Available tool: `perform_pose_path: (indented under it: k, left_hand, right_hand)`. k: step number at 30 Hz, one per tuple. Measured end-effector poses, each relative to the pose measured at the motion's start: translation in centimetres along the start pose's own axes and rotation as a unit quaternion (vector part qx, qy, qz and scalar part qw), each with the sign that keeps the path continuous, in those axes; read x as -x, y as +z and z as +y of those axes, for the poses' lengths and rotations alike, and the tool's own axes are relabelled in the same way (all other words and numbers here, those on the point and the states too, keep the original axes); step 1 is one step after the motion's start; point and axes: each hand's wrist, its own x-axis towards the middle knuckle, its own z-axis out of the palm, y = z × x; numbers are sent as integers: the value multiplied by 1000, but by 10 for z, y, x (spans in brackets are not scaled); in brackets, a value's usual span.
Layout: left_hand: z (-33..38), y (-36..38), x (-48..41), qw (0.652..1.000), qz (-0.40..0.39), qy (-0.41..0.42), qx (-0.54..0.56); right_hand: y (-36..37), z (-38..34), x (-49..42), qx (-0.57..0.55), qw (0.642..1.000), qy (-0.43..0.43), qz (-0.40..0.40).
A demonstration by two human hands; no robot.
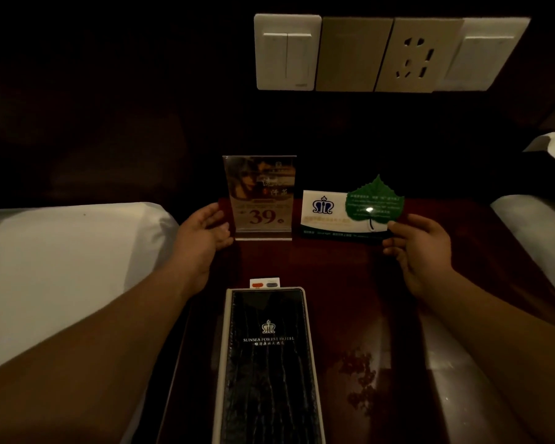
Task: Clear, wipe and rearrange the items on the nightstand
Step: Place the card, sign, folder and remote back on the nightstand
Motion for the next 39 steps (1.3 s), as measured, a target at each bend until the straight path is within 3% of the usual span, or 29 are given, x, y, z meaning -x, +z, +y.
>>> perform_pose_path:
  k: [4, 10, 15, 21, 26, 30, 32, 36, 39]
  left_hand:
    - [4, -10, 53, 996, 51, -45, 64]
    - [-11, -35, 179, 998, -18, -47, -30]
    - [-33, -29, 262, 991, -49, -114, -57]
    - [-39, -11, 285, 992, -4, -125, -21]
    - [-42, -13, 283, 991, -22, -128, 16]
    - [-43, -17, 284, 991, -42, -126, 34]
    - [-46, -19, 284, 990, -48, -125, 37]
    - [-53, -24, 280, 991, -45, -121, 36]
    - [-60, -25, 277, 993, -31, -111, 23]
  right_hand:
    - [-13, -6, 29, -9, 998, 53, 8]
    - [-30, 11, 140, 112, 985, 94, -88]
    - [-29, 25, 233, 180, 962, 98, -181]
    - [-34, 22, 285, 264, 931, 95, -235]
    - [-32, 30, 307, 337, 911, 77, -224]
    - [-37, 36, 306, 349, 899, 58, -260]
    - [-40, 33, 301, 347, 895, 35, -279]
    - [-11, 1, 257, 365, 889, -135, -240]
    - [43, -14, 208, 436, 838, -217, -247]
